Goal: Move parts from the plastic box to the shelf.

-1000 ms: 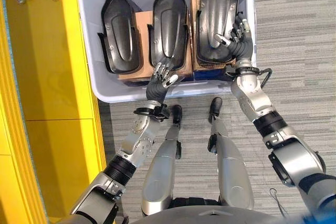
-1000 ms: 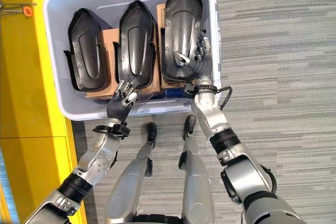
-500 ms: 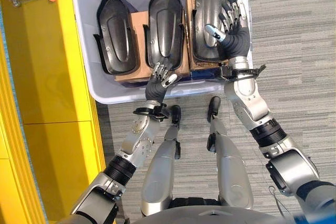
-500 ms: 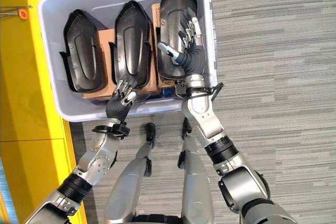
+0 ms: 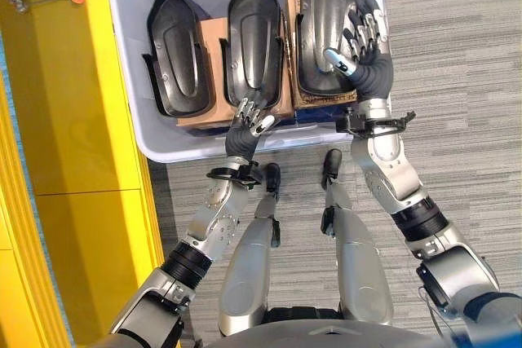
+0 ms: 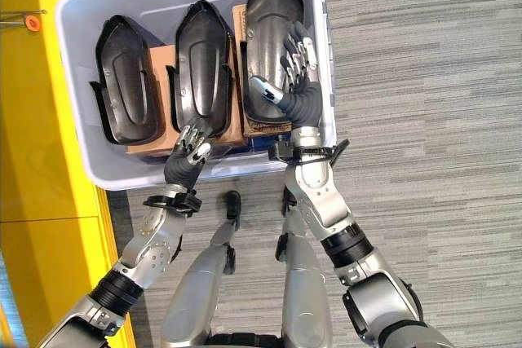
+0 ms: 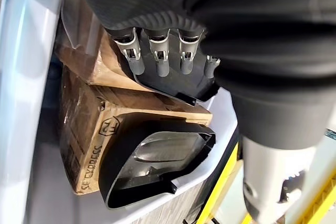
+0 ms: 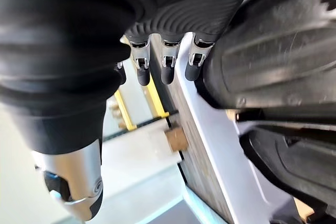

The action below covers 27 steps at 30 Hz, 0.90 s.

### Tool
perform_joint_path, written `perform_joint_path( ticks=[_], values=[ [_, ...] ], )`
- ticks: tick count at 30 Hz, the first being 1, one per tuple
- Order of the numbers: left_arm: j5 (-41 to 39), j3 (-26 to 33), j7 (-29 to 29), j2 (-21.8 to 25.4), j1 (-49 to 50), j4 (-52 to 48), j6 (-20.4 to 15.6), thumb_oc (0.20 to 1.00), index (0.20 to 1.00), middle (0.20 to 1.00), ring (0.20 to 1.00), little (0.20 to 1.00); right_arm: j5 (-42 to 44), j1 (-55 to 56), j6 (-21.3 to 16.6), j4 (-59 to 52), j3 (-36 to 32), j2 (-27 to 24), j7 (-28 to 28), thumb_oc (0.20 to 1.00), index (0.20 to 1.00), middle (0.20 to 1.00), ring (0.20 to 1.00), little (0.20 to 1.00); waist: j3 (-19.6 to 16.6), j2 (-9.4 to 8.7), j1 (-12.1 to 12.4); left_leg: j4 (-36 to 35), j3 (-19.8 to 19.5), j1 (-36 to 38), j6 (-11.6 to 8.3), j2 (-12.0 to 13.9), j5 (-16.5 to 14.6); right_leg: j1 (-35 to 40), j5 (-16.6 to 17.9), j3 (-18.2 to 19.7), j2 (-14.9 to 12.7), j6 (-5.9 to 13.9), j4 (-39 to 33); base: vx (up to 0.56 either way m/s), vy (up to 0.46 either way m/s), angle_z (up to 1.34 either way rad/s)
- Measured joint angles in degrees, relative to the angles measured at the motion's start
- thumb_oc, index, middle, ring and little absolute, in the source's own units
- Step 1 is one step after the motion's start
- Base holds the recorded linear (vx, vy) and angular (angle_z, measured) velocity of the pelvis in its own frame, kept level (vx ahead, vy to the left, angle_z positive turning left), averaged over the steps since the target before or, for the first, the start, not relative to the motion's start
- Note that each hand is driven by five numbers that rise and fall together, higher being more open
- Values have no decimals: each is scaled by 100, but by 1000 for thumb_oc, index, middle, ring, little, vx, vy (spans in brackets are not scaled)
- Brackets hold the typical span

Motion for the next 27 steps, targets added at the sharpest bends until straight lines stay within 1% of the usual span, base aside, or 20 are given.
perform_joint_path(
  ticks=[3, 7, 11, 17, 27],
  values=[
    [5, 6, 5, -51, 5, -2, -1, 1000, 1000, 1000, 1000, 1000, -143, 232, -15, -274, -88, -21, -102, 1000, 1000, 1000, 1000, 1000, 18, -30, -20, -7, 24, -1, 0, 1, 0, -18, 0, 24, 4, 0, 1, -3, -1, -3],
    [21, 28, 8, -70, 16, -14, -12, 1000, 1000, 1000, 1000, 1000, -584, 475, -29, -542, -218, -74, -242, 1000, 1000, 1000, 1000, 1000, 30, -52, -76, -18, 58, -4, 0, 1, 0, -44, 0, 62, 6, 0, 7, -3, 1, -2],
    [84, 77, 16, -68, 29, -20, -31, 1000, 1000, 1000, 1000, 1000, -922, 498, -41, -594, -212, -86, -346, 1000, 1000, 1000, 1000, 1000, 32, -55, -164, -22, 77, -42, 0, 1, 0, -102, 0, 86, 9, 0, 21, -2, 0, -1],
    [104, 80, 37, -67, 29, -24, -38, 1000, 1000, 1000, 1000, 1000, -975, 651, -43, -713, -202, -233, -401, 1000, 1000, 1000, 1000, 1000, 36, -60, -175, -21, 88, -122, 0, 2, 0, -188, 1, 100, 12, 0, 28, 0, 0, 0],
    [109, 78, 143, -65, 29, -62, -58, 1000, 1000, 1000, 1000, 1000, -1245, 690, -42, -714, -192, -267, -472, 1000, 1000, 1000, 1000, 1000, 40, -68, -174, 6, 87, -121, 0, 2, 0, -190, 1, 105, 11, 0, 68, 0, 0, 0]
  ],
)
